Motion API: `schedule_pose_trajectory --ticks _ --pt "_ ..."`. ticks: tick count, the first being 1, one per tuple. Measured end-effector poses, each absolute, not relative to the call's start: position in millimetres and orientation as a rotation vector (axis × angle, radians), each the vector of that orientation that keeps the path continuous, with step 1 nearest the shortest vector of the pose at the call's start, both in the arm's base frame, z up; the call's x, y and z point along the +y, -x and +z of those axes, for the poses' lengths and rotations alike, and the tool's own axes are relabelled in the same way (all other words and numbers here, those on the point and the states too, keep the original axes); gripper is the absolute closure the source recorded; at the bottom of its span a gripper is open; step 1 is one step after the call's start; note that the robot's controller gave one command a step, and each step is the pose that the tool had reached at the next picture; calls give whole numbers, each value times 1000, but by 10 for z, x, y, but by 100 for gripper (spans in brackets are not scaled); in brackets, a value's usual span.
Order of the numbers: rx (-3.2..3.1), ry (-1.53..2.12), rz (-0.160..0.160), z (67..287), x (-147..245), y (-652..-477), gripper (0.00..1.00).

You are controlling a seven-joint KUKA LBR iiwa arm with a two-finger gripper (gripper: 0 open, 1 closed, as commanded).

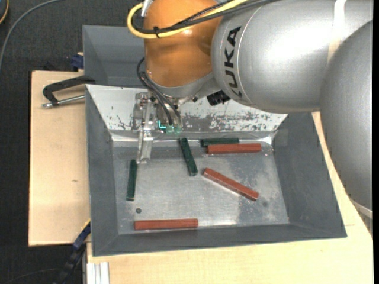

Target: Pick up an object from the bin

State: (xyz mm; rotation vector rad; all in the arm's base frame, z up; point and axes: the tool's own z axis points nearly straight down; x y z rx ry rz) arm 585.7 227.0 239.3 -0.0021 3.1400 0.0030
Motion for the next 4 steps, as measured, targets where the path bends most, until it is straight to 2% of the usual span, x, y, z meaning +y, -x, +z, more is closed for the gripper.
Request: schedule_pose_trajectory --ticks 1,2,3,4 --pt "3099 546 0 764 2258 -5725 0" --pt "2883 1247 2 713 2169 -5619 0" --pt "2883 1246 4 713 2170 -5620 100" --pt "2878 1237 3 2292 2110 -5684 100"
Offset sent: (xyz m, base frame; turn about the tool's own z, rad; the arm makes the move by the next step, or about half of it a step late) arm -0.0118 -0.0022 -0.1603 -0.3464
